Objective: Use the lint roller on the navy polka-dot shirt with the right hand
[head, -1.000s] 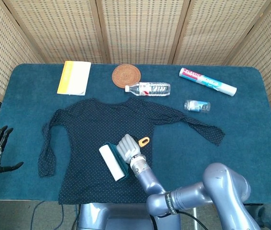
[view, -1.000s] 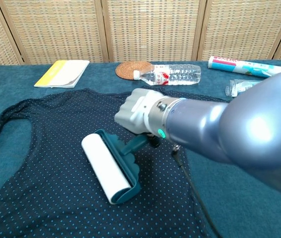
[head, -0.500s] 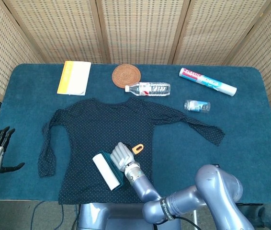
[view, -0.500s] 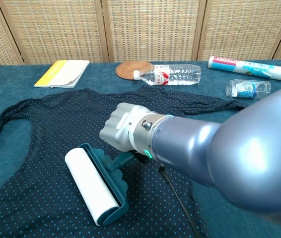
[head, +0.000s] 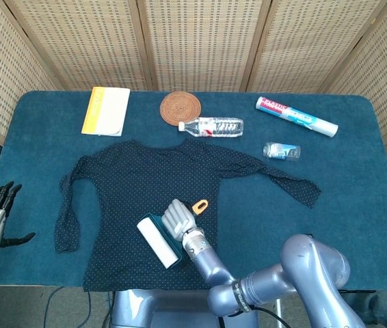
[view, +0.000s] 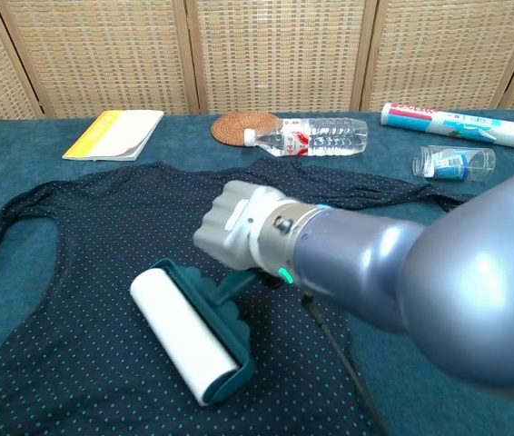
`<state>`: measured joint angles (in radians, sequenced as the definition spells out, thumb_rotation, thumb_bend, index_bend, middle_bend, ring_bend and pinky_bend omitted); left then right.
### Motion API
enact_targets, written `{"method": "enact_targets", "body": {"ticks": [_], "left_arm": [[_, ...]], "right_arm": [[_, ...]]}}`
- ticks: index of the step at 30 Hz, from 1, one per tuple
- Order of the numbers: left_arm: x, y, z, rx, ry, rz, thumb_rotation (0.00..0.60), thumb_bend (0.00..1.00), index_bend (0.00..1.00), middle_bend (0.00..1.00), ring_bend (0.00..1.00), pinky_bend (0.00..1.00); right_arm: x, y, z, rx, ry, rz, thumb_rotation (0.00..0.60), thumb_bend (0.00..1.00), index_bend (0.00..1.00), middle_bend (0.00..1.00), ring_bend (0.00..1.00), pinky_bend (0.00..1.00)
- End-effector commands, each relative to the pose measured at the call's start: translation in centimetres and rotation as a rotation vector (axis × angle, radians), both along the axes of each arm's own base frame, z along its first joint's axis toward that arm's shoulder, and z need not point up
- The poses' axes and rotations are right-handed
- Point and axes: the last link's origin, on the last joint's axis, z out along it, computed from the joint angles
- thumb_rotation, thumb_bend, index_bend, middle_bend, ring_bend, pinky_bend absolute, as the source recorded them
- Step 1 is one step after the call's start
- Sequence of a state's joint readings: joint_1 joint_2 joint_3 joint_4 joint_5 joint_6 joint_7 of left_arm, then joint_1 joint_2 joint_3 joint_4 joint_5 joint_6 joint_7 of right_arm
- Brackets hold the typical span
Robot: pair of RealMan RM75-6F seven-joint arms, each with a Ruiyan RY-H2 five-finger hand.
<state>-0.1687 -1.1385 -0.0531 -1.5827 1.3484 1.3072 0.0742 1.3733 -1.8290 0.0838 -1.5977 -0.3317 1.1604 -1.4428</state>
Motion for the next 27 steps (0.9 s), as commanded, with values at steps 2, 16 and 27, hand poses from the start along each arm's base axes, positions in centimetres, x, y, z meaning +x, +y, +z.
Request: {"method": "enact_targets", "body": {"ticks": [2, 16, 27], "left_arm": [[0.0, 0.0, 0.0, 0.001, -0.001, 0.001, 0.600, 0.00, 0.00, 0.00, 0.00, 0.00], [-0.1, 0.3, -0.5, -0.014, 0.017, 0.010, 0.600, 0.00, 0.00, 0.00, 0.00, 0.00], [-0.1, 0.3, -0.4, -0.015, 0.011, 0.010, 0.600, 0.00, 0.00, 0.00, 0.00, 0.00]], "right_arm": [[-2.4, -2.4, 1.7, -0.078, 0.045, -0.019, 0.600, 0.81, 0.75, 1.00, 1.00, 1.00], [-9.9, -7.6, 6.6, -0.212, 0.147, -0.079, 0.600, 0.80, 0.74, 1.00, 1.00, 1.00], [-9.9, -7.3, 7.6, -0.228, 0.051, -0.094, 0.600, 0.00, 0.00, 1.00, 1.00, 1.00]]}}
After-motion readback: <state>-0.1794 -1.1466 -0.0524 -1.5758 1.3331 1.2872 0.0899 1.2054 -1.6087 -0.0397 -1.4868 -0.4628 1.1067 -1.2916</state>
